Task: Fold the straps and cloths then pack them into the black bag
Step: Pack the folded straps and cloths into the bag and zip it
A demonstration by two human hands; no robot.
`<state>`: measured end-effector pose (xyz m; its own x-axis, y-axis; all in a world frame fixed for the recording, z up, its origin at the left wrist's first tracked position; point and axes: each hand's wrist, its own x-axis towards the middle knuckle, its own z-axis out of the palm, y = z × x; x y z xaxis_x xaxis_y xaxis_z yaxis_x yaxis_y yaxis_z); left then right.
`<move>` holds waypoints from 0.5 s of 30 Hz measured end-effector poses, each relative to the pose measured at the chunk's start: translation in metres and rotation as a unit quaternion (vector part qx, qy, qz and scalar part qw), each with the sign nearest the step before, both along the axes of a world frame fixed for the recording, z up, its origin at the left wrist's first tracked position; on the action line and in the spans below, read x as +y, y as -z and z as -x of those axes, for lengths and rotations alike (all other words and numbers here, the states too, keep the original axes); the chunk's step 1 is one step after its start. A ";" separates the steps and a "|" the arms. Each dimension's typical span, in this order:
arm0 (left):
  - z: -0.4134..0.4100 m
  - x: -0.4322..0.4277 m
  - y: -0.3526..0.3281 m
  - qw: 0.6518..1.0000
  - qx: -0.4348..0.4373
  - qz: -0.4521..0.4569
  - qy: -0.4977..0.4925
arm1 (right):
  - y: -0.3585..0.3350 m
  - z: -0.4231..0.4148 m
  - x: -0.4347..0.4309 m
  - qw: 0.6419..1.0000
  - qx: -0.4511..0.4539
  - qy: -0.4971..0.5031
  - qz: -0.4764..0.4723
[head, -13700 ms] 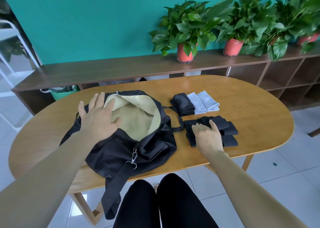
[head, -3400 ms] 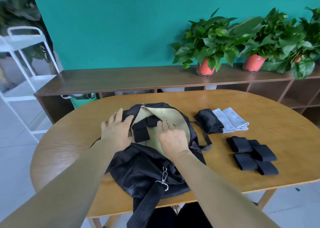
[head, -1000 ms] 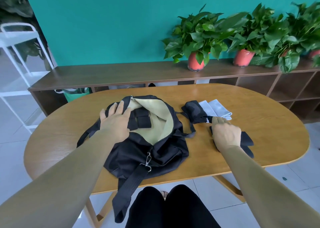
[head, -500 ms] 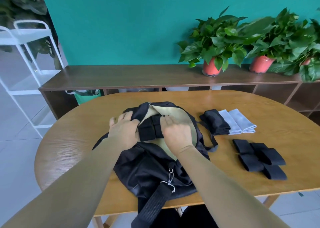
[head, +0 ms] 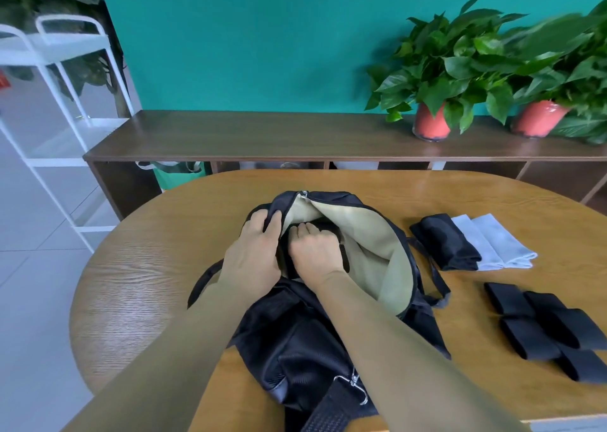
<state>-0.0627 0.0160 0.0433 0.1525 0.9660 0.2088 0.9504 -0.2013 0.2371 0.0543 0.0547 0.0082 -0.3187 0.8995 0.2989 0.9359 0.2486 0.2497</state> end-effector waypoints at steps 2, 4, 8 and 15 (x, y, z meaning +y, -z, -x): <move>0.000 -0.001 0.000 1.000 -0.001 -0.001 0.002 | 0.005 0.002 0.005 1.000 -0.008 0.009 0.019; 0.000 -0.001 0.001 1.000 -0.002 0.003 0.006 | 0.008 0.003 0.008 0.999 -0.008 0.014 0.029; 0.001 -0.001 0.003 1.000 -0.004 0.004 0.009 | 0.006 0.008 0.013 1.000 0.000 0.019 0.018; 0.000 0.003 0.010 0.999 0.021 0.028 0.009 | 0.018 0.001 0.016 0.997 -0.011 -0.022 0.075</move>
